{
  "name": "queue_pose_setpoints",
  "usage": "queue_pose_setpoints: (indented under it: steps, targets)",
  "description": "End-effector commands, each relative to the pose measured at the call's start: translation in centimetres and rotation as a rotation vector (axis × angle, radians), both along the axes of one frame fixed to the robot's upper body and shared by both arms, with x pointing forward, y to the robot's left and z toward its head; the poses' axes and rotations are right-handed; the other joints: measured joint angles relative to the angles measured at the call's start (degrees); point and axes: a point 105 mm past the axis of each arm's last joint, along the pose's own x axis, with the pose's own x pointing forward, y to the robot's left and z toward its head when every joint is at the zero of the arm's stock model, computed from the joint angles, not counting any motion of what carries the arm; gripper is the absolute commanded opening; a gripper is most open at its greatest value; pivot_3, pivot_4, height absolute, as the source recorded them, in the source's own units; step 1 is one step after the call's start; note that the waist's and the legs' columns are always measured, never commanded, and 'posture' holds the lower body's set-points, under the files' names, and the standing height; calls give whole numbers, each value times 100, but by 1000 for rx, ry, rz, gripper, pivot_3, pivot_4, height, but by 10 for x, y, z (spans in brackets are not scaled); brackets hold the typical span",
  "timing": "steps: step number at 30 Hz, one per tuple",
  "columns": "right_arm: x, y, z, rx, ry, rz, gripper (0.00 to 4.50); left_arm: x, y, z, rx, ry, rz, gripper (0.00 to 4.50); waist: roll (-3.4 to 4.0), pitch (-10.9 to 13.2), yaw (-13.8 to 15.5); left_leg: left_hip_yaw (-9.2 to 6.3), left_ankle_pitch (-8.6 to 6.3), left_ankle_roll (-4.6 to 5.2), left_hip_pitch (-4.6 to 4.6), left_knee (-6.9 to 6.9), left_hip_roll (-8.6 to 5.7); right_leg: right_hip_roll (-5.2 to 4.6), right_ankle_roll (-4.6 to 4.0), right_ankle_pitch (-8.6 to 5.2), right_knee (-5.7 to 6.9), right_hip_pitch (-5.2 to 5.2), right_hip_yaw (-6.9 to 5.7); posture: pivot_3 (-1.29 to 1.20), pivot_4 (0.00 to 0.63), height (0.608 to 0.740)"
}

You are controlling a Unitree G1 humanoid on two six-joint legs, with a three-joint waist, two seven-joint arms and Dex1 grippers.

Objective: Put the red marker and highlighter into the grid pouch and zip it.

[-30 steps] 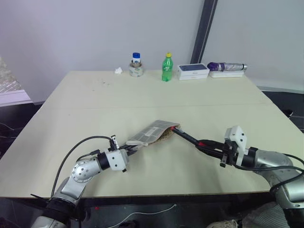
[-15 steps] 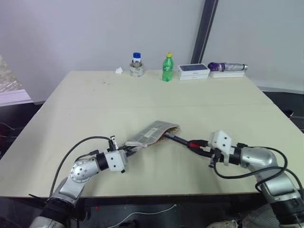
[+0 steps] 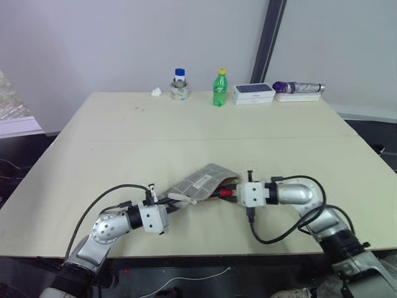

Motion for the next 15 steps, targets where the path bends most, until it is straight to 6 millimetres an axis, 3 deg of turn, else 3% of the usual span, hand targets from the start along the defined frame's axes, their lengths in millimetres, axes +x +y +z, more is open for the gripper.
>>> queue_pose_setpoints:
  steps: [1, 5, 13, 15]
  targets:
    - [-1, 12, 7, -19, -72, 71, 369, -4, -4, 13, -27, -39, -26, 0, 0, 0, -1, 0, 0, 0, 0, 0, 0, 0, 0, 0, 0, 1, 0, 0, 150, 740]
    - [-1, 26, 5, -18, -87, 118, 369, -2, 0, 17, -55, -35, 6, 0, 0, 0, -10, 0, 0, 0, 0, 0, -1, 2, 0, 0, 1, -1, 0, 0, 150, 740]
    - [-1, 34, 5, 46, -62, 97, 369, -4, 3, 16, -54, -31, 23, 0, 0, 0, 0, -1, 1, -1, 0, 0, 0, 2, 0, 0, 2, 0, 0, 0, 150, 740]
    - [1, 32, 8, 66, -45, 73, 1409, -3, 4, 16, -49, -34, 23, 0, 0, 0, -4, -1, 1, -1, 0, 0, 0, 2, 0, 0, 2, -1, 0, 0, 150, 740]
